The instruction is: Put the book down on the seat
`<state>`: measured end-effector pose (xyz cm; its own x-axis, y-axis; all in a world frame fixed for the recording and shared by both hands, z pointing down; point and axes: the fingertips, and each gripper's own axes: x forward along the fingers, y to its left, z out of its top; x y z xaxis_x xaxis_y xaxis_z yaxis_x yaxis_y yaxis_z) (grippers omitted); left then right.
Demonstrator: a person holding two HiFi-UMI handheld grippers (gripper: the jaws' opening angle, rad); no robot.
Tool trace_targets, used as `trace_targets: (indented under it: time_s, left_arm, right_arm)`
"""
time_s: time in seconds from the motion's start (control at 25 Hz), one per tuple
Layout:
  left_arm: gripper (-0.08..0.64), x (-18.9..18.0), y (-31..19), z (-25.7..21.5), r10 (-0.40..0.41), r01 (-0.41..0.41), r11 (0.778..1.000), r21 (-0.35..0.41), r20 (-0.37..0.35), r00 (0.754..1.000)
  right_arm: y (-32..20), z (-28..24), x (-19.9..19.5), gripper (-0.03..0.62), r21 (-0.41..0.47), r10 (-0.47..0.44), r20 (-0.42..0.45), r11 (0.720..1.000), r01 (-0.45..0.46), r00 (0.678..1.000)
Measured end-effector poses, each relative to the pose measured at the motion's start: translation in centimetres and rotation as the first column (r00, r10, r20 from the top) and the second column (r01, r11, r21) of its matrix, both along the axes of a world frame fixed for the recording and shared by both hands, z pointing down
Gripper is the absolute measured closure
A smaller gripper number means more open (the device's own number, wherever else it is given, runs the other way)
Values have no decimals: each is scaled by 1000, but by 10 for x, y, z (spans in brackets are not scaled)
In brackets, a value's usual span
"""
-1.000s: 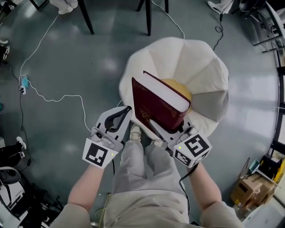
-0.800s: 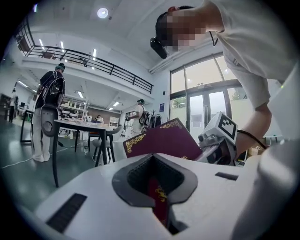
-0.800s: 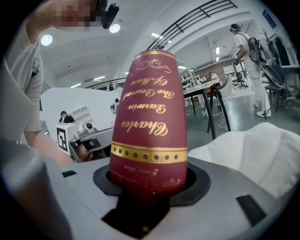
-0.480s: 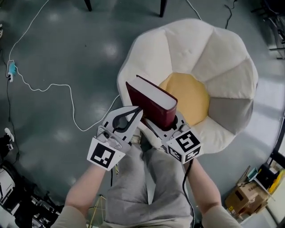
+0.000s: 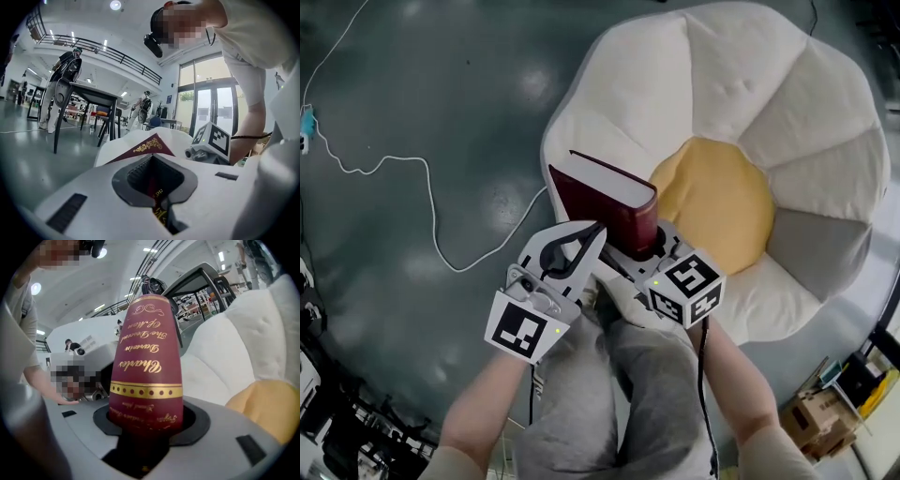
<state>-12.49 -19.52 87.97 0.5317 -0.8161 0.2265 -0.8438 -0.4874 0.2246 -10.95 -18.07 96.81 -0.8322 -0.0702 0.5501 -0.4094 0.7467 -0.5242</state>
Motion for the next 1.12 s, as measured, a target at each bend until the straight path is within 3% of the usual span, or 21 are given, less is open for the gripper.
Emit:
trace_targets:
  time_s: [0.2, 0.28, 0.6, 0.76, 1.12]
  left_arm:
    - [555, 4, 1, 16, -16, 16, 1000, -13, -23, 1000]
    - [555, 8, 2, 20, -9, 9, 1000, -15, -26, 1000]
    - [555, 13, 1, 33, 23, -24, 999, -40, -17, 1000]
    - [555, 10, -3, 34, 10, -11, 999, -48, -22, 1000]
    - [555, 19, -6, 5, 32, -33, 997, -65, -21, 999]
  right_arm:
    - [-2, 27, 1, 368, -95, 47, 36, 995, -44, 998]
    - [-12, 36, 9, 358, -66, 98, 10, 993, -97, 995]
    - [-43, 67, 59, 177, 91, 259, -172, 965, -247, 950]
    - [-48, 67, 77, 118, 213, 284, -260, 949, -232, 923]
    - [-46, 13, 97, 112, 238, 376, -236, 916, -322, 896]
